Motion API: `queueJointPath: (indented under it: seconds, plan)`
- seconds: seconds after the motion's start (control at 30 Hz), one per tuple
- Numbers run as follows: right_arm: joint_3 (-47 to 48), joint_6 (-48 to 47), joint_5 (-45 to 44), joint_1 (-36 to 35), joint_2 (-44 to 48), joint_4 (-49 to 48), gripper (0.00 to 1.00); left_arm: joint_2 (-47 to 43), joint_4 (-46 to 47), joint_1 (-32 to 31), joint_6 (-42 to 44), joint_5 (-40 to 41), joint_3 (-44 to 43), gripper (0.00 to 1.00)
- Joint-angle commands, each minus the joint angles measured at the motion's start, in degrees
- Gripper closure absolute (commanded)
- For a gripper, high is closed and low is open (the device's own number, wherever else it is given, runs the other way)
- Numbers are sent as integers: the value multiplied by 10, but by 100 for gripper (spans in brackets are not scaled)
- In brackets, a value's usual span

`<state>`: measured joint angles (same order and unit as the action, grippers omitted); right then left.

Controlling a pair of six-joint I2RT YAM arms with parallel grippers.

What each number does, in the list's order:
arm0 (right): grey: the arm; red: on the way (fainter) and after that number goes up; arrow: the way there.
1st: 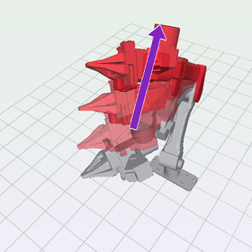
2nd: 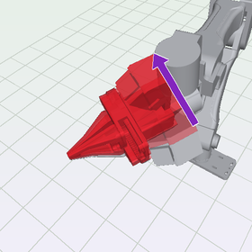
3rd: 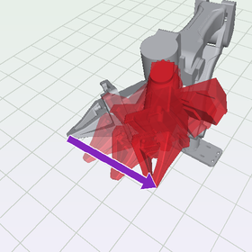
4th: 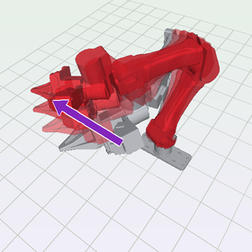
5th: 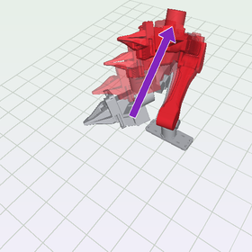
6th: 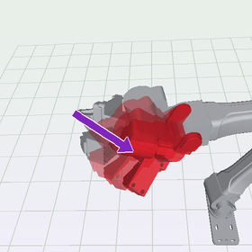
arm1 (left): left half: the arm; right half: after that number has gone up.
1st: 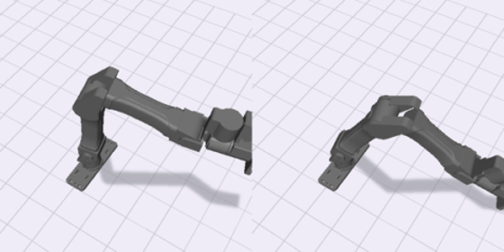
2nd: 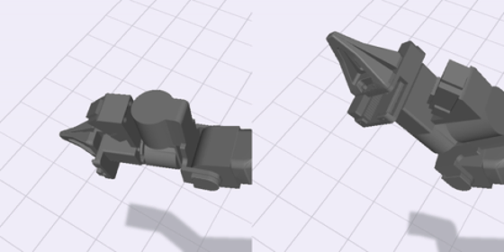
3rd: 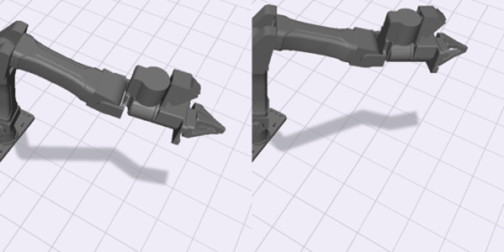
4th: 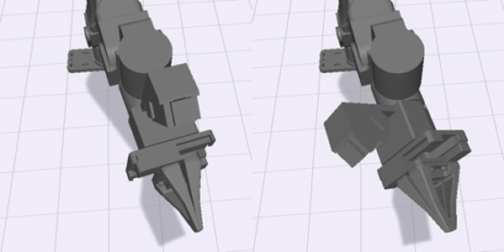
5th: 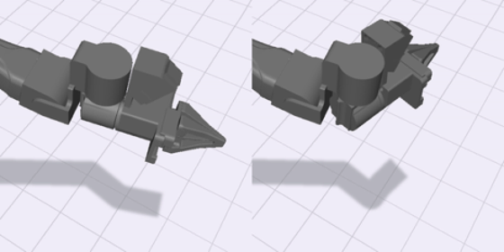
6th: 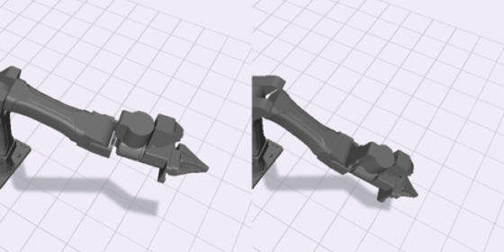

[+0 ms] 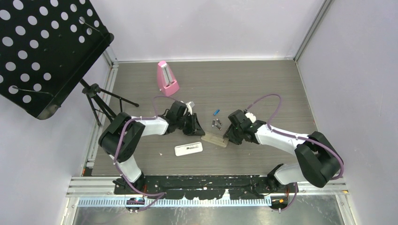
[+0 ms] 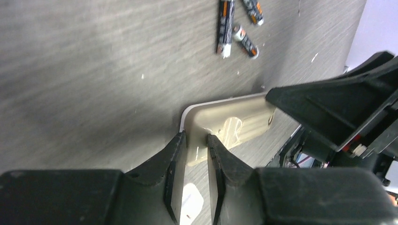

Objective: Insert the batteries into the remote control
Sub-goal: Adjust the remote control at the center of the board.

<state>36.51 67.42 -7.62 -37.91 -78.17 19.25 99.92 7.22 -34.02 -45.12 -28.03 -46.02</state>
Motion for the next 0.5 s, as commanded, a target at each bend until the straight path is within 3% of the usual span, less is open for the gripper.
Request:
queueJointPath:
  seconds: [0.0,0.27,0.4,0.47]
  plan:
    - [32,-47,3,2,-5,-38,58,-44,6,-12,-16,26,51,75]
    - [72,-124,-27,2,14,11,47,-81,12,-13,-13,29,80,66]
    - [94,-127,-72,2,25,76,31,-86,-21,-13,-4,47,67,55]
    - [92,-127,-72,2,35,89,30,-90,-30,-13,-4,58,63,50]
